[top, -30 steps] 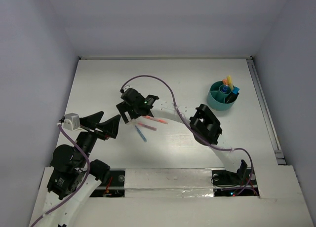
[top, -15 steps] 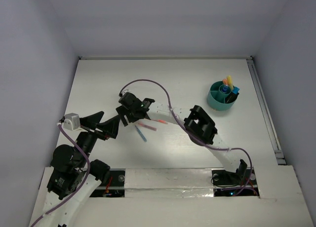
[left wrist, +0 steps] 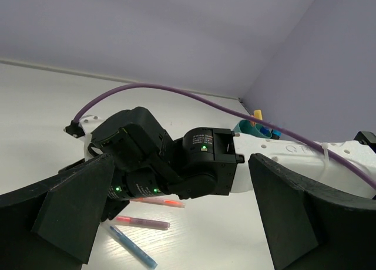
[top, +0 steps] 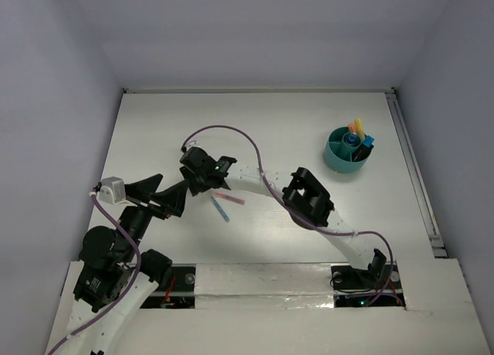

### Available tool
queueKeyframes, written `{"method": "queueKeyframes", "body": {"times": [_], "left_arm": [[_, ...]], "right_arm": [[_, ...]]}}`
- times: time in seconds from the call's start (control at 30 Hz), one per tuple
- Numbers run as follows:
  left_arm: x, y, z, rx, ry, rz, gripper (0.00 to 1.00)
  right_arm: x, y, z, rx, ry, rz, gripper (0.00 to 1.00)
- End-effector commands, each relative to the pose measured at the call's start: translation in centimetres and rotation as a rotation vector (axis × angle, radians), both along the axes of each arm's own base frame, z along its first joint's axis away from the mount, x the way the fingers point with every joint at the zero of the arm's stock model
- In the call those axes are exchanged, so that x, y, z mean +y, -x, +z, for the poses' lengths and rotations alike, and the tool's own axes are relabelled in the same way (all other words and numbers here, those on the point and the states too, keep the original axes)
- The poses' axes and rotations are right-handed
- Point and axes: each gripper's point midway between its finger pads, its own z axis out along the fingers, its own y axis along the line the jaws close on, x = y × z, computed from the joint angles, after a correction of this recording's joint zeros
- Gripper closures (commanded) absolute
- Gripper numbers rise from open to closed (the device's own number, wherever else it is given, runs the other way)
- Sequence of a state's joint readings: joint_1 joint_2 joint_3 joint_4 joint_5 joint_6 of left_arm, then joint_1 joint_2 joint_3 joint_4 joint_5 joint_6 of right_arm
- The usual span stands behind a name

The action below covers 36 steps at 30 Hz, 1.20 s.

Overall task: Sort the stationery into containers
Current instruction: Pick up the stationery from the center of the board, then place the stationery in the storage box.

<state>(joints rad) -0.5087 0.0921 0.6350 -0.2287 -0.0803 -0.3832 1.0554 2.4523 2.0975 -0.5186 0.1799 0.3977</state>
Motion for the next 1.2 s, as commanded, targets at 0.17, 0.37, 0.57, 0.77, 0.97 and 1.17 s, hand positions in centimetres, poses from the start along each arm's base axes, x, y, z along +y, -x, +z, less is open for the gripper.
{"method": "queueKeyframes", "body": {"times": [0.17, 0.37, 0.57, 0.77, 0.97, 1.17], "left_arm": [[0.2, 0.7, 2.1, -0.061, 0.037, -0.008, 0.01], [0.3, 0.6, 2.1, -0.060, 0.040, -0.002, 0.01], [0.3, 0.9, 2.3, -0.072, 0.044, -0.011, 0.01], [0.1, 0.9, 2.3, -0.074, 0.043, -0.019, 0.01], [0.0, 0.9, 2.2, -0.069, 0.043, -0.024, 0.01], [0.0, 1.1, 2.3, -0.078, 0.046, -0.030, 0.01]], "right_arm": [[5.2, -0.7, 7.3, -0.096, -0.286, 0.016, 0.46], [2.4, -4.3, 17.9, -0.290, -0.427, -0.068, 0.46], [-10.2, -8.5, 20.3, -0.414, -0.324, -0.271, 0.46], [-26.2, -10.5, 22.0, -0.521, -0.127, -0.457, 0.47], [-38.9, -12.5, 21.6, -0.580, 0.139, -0.631, 0.46], [-44.5, -14.4, 20.2, -0.531, 0.220, -0.686, 0.46]]}}
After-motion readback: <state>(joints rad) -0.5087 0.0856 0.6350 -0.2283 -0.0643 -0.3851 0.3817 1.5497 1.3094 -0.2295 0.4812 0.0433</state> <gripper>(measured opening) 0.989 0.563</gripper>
